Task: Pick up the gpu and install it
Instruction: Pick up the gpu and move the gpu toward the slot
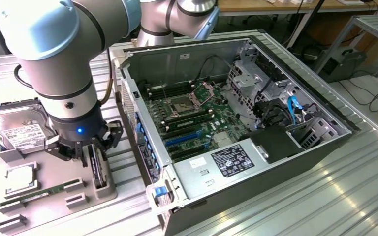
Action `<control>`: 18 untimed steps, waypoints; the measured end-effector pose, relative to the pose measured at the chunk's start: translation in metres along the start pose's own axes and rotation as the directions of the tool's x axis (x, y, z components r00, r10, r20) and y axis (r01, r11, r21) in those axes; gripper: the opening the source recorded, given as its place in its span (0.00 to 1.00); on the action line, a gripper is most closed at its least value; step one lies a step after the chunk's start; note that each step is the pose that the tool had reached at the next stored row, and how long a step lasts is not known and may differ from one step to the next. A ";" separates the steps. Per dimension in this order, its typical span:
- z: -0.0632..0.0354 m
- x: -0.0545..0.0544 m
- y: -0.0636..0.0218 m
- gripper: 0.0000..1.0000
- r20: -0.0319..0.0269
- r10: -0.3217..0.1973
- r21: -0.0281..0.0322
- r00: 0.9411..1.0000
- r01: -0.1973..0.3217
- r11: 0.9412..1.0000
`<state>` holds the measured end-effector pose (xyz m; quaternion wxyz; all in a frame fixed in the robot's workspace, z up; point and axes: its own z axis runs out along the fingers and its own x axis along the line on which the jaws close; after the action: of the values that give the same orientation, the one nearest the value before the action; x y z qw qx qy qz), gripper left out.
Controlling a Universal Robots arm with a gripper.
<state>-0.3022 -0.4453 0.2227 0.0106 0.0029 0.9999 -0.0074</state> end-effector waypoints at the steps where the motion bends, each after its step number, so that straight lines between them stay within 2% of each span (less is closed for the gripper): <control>1: 0.0001 0.000 0.0000 0.45 0.000 0.000 0.000 1.000 0.000 1.000; 14: 0.0000 -0.001 0.0000 0.45 0.000 0.000 0.000 1.000 0.000 1.000; 15: 0.0000 -0.001 0.0000 0.44 0.000 0.000 0.000 1.000 0.000 1.000; 17: 0.0000 -0.001 0.0000 0.31 0.000 0.000 0.000 1.000 0.000 1.000; 18: 0.0000 -0.001 0.0000 0.31 0.000 0.000 0.000 1.000 0.000 1.000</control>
<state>-0.3009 -0.4453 0.2227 0.0105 0.0031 0.9999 -0.0075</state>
